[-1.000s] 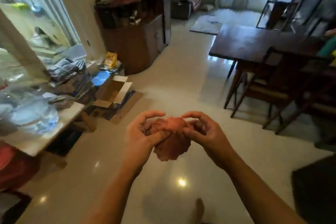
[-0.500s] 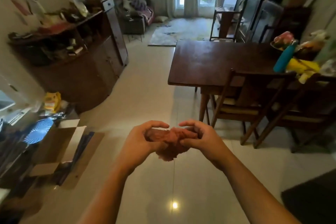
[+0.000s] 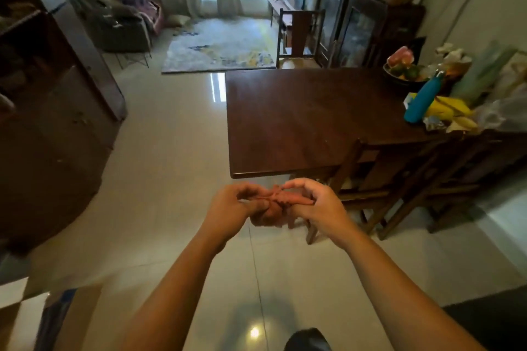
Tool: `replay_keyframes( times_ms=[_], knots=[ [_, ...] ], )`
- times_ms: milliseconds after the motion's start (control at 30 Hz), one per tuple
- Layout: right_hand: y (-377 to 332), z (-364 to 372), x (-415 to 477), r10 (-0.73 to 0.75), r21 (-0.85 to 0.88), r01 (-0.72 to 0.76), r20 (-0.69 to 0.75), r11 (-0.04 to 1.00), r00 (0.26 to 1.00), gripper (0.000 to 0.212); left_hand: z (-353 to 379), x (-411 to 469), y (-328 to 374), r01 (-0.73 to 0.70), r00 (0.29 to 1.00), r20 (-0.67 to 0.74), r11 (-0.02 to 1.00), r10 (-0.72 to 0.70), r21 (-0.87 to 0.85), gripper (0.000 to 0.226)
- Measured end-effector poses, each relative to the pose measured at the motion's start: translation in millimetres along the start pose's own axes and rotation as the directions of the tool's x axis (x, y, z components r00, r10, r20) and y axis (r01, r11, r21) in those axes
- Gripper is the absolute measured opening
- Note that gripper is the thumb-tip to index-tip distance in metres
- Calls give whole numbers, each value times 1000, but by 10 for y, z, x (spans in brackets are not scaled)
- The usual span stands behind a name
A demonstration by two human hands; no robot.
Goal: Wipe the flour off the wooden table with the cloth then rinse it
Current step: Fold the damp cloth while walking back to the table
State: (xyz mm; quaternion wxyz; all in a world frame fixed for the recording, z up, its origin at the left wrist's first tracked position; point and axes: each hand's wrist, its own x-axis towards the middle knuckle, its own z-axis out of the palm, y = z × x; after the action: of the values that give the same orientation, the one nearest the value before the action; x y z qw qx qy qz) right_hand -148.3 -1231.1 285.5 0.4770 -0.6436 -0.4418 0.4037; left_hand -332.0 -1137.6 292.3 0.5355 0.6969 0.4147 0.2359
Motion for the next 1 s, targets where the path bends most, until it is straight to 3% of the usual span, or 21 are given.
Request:
replay_keyframes(
  times_ms=[267, 400, 567, 733, 833, 933, 1000],
  knots=[
    [393, -209, 1600, 54, 88, -50, -49, 995, 997, 38, -186, 1912, -335, -95, 994, 78, 969, 79, 230, 23],
    [846, -298, 2581, 106, 105, -99, -58, 990, 993, 42, -161, 2856, -618, -34, 997, 75, 934, 8, 356, 12],
    [1254, -423, 3509, 252, 245, -223, -92, 944, 963, 35, -136, 3946, -795, 14, 990, 114, 869, -82, 495, 11],
    [1623, -631, 4200, 295, 169, -260, -229, 951, 928, 31, 43, 4802, -867, 38, 968, 208, 897, -143, 441, 5],
    [1764, -750, 4393, 342, 128, -317, -334, 940, 879, 30, 165, 5124, -976, 95, 945, 248, 903, -214, 418, 15],
    [1877, -822, 4435, 374, -1, -408, -400, 913, 837, 34, 237, 5271, -1089, 121, 901, 289, 828, -322, 547, 37],
    [1947, -820, 4398, 344, -206, -462, -430, 863, 835, 36, 282, 5264, -1123, 74, 881, 309, 750, -357, 657, 39]
  ],
)
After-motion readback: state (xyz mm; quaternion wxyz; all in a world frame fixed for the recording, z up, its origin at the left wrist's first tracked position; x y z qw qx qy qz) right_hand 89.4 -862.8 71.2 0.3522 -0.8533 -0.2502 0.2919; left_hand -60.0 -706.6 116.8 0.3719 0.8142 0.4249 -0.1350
